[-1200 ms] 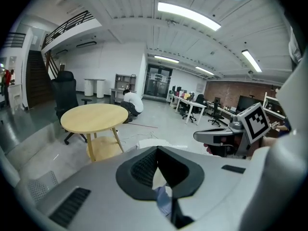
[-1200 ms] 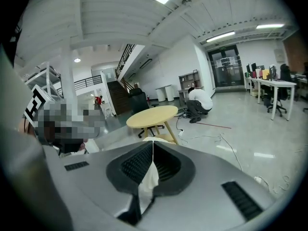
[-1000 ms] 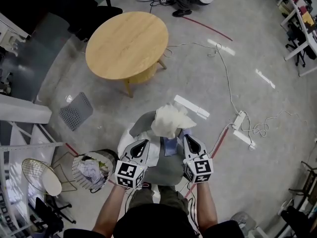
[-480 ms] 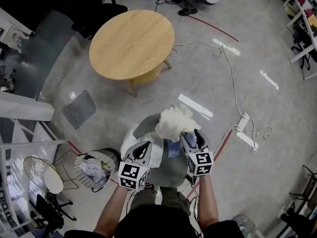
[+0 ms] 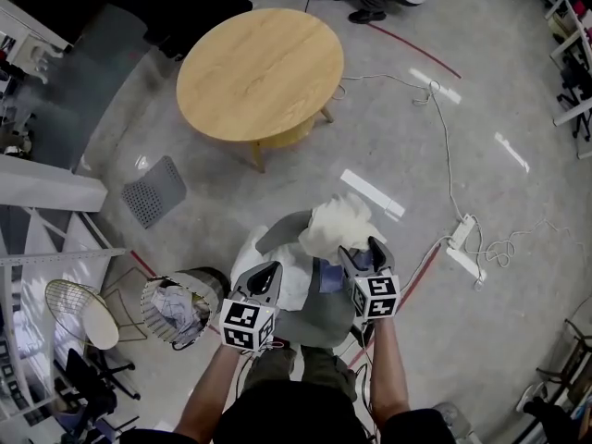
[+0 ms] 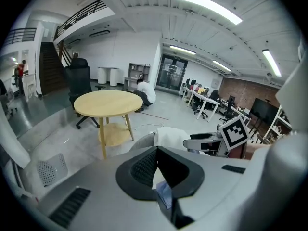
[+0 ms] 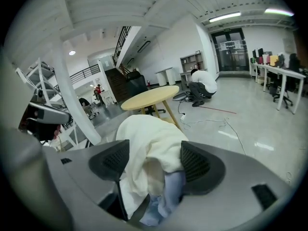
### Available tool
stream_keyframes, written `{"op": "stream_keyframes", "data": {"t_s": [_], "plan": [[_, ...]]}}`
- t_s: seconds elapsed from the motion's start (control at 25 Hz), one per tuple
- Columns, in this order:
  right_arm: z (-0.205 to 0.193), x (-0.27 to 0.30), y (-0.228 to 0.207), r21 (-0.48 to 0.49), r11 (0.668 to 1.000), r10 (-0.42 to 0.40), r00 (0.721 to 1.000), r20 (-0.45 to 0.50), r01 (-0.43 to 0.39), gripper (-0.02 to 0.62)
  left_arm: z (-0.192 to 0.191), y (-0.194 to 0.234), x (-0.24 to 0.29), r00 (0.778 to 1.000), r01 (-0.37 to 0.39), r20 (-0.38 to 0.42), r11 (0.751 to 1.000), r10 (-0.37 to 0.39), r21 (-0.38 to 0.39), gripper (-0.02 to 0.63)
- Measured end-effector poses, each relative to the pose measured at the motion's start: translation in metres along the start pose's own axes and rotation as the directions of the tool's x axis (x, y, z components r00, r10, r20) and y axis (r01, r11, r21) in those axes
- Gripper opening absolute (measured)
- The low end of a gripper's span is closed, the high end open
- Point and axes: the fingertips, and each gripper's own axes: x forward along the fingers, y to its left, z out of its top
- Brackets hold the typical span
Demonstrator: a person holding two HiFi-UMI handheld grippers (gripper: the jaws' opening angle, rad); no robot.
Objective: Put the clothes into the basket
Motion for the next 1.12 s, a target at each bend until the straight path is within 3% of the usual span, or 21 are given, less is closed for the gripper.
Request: {"op": "stream_keyframes", "data": {"t_s": [0.28, 0.44, 0.68, 0.72, 0.76, 0.8, 1.12], "plan": [[-0.004, 0.008, -0.012, -0.04, 0.997, -0.065, 0.997, -0.037, 0.063, 0.316, -0.006, 0.01, 0.002, 0.999, -0.031, -0.02, 0.999, 0.03, -0.02, 0.006], [-0.003, 0.006, -0.019, -0.041, 0.993, -0.111, 0.993, -0.028, 0.109, 0.232, -0.009, 0.011, 0.002, 0.999, -0.036, -0.023, 0.999, 0.036, -0.025, 0.006], [0.0, 0.001, -0.021, -0.054, 0.989, -0.137, 0.99, -0.017, 0.136, 0.171, -0.002, 0.012, -0.001, 0.999, -0.041, -0.005, 0.999, 0.04, -0.025, 0.006], [0.001, -0.001, -0.021, -0.059, 0.988, -0.141, 0.99, -0.012, 0.14, 0.146, -0.001, 0.012, -0.002, 0.999, -0.041, -0.001, 0.999, 0.041, -0.025, 0.006], [0.003, -0.002, -0.02, -0.059, 0.988, -0.142, 0.99, -0.008, 0.142, 0.066, 0.0, 0.012, -0.004, 0.999, -0.041, 0.002, 0.999, 0.041, -0.024, 0.006], [0.005, -0.003, -0.019, -0.055, 0.988, -0.143, 0.99, -0.006, 0.143, 0.049, 0.001, 0.011, -0.005, 0.999, -0.041, 0.006, 0.999, 0.042, -0.023, 0.006], [0.014, -0.009, -0.016, -0.008, 0.993, -0.117, 0.993, 0.026, 0.117, 0.041, -0.003, 0.011, -0.03, 0.997, -0.062, 0.034, 0.998, 0.063, -0.022, 0.006]]}}
